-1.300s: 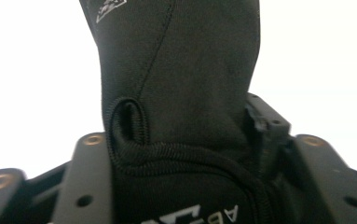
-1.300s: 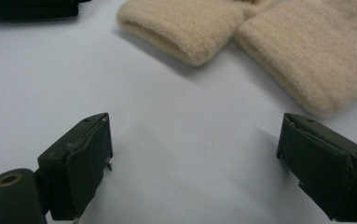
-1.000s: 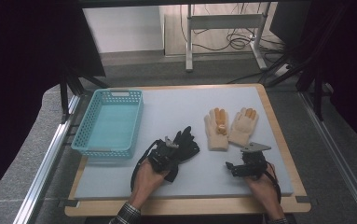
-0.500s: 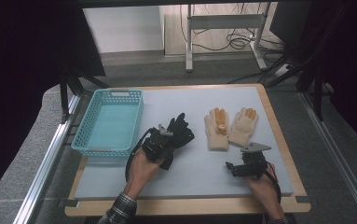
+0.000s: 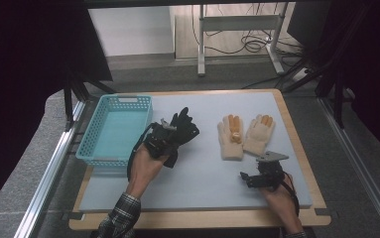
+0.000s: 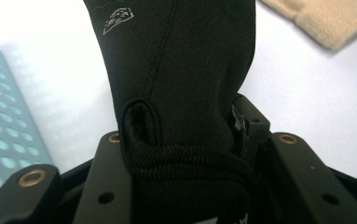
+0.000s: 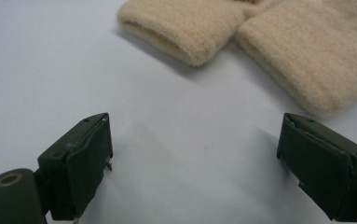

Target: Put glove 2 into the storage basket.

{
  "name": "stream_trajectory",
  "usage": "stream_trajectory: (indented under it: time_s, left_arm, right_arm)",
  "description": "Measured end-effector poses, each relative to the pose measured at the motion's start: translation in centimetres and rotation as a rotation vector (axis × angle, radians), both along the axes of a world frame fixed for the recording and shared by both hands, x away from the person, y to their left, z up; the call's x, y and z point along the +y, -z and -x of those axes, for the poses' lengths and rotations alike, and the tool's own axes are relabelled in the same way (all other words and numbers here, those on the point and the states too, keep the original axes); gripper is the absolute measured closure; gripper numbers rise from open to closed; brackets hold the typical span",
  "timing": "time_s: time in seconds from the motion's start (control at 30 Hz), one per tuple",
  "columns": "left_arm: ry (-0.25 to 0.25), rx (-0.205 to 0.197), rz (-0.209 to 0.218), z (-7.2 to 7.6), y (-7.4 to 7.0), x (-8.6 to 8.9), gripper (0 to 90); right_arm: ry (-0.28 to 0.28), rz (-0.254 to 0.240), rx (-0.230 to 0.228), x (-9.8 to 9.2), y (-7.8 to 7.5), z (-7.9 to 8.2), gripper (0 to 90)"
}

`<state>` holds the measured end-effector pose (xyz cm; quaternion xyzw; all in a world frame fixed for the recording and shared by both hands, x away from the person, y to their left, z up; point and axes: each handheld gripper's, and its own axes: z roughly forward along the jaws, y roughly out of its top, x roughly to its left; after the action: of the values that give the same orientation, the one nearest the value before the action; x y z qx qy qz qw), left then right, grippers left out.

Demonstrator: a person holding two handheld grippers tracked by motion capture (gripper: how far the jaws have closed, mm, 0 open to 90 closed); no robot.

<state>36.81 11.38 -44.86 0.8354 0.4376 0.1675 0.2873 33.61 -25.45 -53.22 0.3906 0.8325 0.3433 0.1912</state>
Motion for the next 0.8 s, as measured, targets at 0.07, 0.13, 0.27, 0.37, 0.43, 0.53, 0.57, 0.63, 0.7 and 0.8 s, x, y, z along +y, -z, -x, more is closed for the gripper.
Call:
stream_trajectory:
  time_s: [0.07, 0.13, 0.27, 0.37, 0.43, 0.53, 0.57, 0.63, 0.7, 0.8]
  left_arm:
    - [-0.009, -0.006, 0.001, -0.2, -0.5, 0.4, 59.8]
    - [-0.019, -0.009, 0.008, -0.4, -1.0, 0.8, 59.8]
    - [-0.041, -0.019, -0.001, -0.9, -2.0, 1.8, 59.6]
    - [-0.069, -0.026, -0.017, -1.3, -2.7, 2.8, 59.4]
    - [-0.092, -0.029, -0.021, -1.5, -3.1, 3.6, 59.4]
    - [-0.129, -0.032, -0.027, -1.9, -3.6, 5.1, 59.3]
    - [-0.144, -0.034, -0.026, -2.0, -3.7, 5.7, 59.3]
    - [-0.175, -0.034, -0.035, -2.3, -3.8, 6.9, 59.2]
    - [-0.209, -0.029, -0.033, -2.6, -3.9, 8.2, 59.1]
    - [-0.259, -0.027, -0.03, -3.1, -3.8, 10.2, 58.8]
  right_arm:
    - [0.0, 0.0, 0.0, 0.0, 0.0, 0.0, 9.8]
    - [0.0, 0.0, 0.0, 0.0, 0.0, 0.0, 9.8]
    - [0.0, -0.001, 0.0, 0.0, 0.0, 0.0, 9.7]
    - [0.0, -0.001, 0.0, 0.0, 0.0, 0.0, 9.8]
    - [0.0, -0.001, 0.0, 0.0, 0.0, 0.0, 9.8]
    - [-0.001, -0.001, -0.001, 0.0, 0.0, 0.0, 9.8]
    - [-0.001, -0.001, -0.001, 0.0, 0.0, 0.0, 9.8]
    - [-0.001, -0.001, -0.001, 0.0, 0.0, 0.0, 9.8]
    - [-0.001, -0.001, -0.001, 0.0, 0.0, 0.0, 9.7]
    - [0.0, -0.001, 0.0, 0.0, 0.0, 0.0, 9.7]
